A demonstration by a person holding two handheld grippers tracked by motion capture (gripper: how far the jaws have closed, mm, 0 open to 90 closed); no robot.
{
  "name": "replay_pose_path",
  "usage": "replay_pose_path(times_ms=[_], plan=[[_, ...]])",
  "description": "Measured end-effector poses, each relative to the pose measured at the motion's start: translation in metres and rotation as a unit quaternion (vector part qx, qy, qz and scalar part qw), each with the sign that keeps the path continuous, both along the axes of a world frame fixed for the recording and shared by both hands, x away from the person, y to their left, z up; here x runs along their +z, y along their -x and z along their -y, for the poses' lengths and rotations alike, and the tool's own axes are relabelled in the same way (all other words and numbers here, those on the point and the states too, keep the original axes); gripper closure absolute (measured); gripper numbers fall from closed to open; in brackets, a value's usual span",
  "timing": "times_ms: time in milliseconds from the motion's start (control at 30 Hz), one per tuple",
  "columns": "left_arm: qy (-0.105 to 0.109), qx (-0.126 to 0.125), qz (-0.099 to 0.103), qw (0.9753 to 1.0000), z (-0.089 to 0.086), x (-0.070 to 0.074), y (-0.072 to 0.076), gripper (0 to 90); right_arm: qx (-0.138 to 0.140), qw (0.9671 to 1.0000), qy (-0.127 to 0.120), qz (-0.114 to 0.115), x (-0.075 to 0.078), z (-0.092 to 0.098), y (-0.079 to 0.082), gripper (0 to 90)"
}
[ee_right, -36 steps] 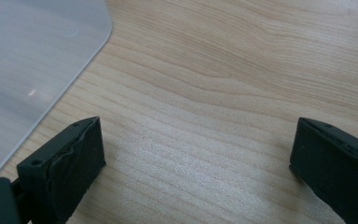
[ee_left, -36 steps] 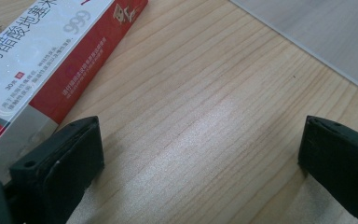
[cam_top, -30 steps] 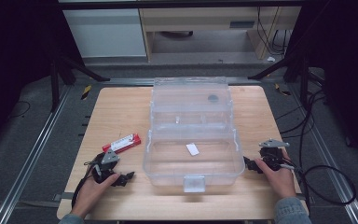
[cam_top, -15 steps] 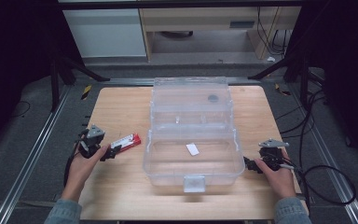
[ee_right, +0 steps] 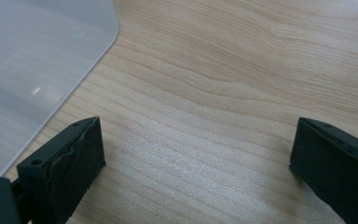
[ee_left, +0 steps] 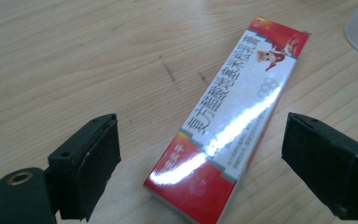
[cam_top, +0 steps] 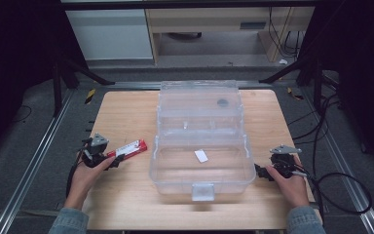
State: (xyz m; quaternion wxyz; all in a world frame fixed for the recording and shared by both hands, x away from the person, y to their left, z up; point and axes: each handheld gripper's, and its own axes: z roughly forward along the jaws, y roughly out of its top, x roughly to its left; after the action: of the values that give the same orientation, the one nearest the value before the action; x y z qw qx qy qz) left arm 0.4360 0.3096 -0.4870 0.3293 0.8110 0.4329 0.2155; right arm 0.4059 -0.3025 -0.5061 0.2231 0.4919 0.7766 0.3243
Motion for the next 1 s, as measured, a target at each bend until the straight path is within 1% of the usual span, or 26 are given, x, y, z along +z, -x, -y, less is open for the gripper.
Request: replay_pose_path(times_ms=[33,67,100,133,167,200,233,300,367,400,500,567,667,733,767,867,1000], plan=[[-0.009,-0.008,0.000,0.9999,0.005,0.000,-0.002,11.2,0.001,1.0000,0.000,0.000,0.000,0.000,0.000,3.2],[-0.012,-0.015,-0.002,0.9998,0.010,-0.001,-0.005,11.9,0.001,1.0000,-0.001,-0.001,0.000,0.000,0.000,3.2],[-0.012,-0.015,-0.002,0.9998,0.010,-0.001,-0.005,13.3,0.001,1.0000,-0.001,-0.001,0.000,0.000,0.000,3.2],[-0.009,-0.019,-0.011,0.9997,0.013,-0.004,-0.009,14.7,0.002,1.0000,0.001,-0.001,0.000,-0.001,-0.001,3.2],[-0.009,-0.019,-0.011,0.9997,0.013,-0.004,-0.009,15.4,0.002,1.0000,0.001,-0.001,0.000,-0.001,-0.001,3.2],[-0.013,-0.020,-0.016,0.9996,0.015,-0.006,-0.010,17.9,0.002,1.0000,0.000,-0.001,0.000,-0.001,-0.001,3.3],[-0.019,-0.026,-0.023,0.9992,0.017,-0.010,-0.012,20.2,0.002,1.0000,0.000,-0.001,0.000,-0.001,-0.001,3.2],[-0.021,-0.031,-0.030,0.9989,0.018,-0.011,-0.012,22.0,0.002,1.0000,0.001,-0.001,0.000,-0.001,-0.001,3.2],[-0.025,-0.036,-0.028,0.9987,0.019,-0.012,-0.012,26.6,0.002,1.0000,0.000,-0.001,0.000,-0.001,-0.001,3.2],[-0.024,-0.035,-0.029,0.9987,0.019,-0.012,-0.012,30.0,0.002,1.0000,0.000,-0.001,0.000,-0.001,-0.001,3.2],[-0.022,-0.039,-0.035,0.9984,0.018,-0.012,-0.011,34.0,0.002,1.0000,0.001,-0.001,0.000,-0.001,-0.001,3.2],[-0.021,-0.044,-0.036,0.9982,0.017,-0.011,-0.010,41.7,0.002,1.0000,0.000,-0.001,0.000,-0.001,-0.001,3.2],[-0.014,-0.049,-0.040,0.9979,0.017,-0.010,-0.008,48.5,0.002,1.0000,0.001,-0.001,0.000,-0.001,-0.001,3.2],[-0.013,-0.050,-0.041,0.9978,0.018,-0.010,-0.007,49.0,0.002,1.0000,0.001,-0.001,0.000,-0.001,-0.001,3.2],[-0.010,-0.054,-0.043,0.9975,0.018,-0.010,-0.006,49.4,0.002,1.0000,0.001,-0.001,0.000,-0.001,-0.001,3.2],[-0.014,-0.073,-0.054,0.9957,0.021,-0.008,0.000,49.9,0.002,1.0000,0.000,-0.001,0.000,-0.001,-0.001,3.2],[-0.017,-0.108,-0.055,0.9925,0.028,-0.008,0.014,50.0,0.002,1.0000,0.000,-0.001,0.000,-0.001,-0.001,3.3]])
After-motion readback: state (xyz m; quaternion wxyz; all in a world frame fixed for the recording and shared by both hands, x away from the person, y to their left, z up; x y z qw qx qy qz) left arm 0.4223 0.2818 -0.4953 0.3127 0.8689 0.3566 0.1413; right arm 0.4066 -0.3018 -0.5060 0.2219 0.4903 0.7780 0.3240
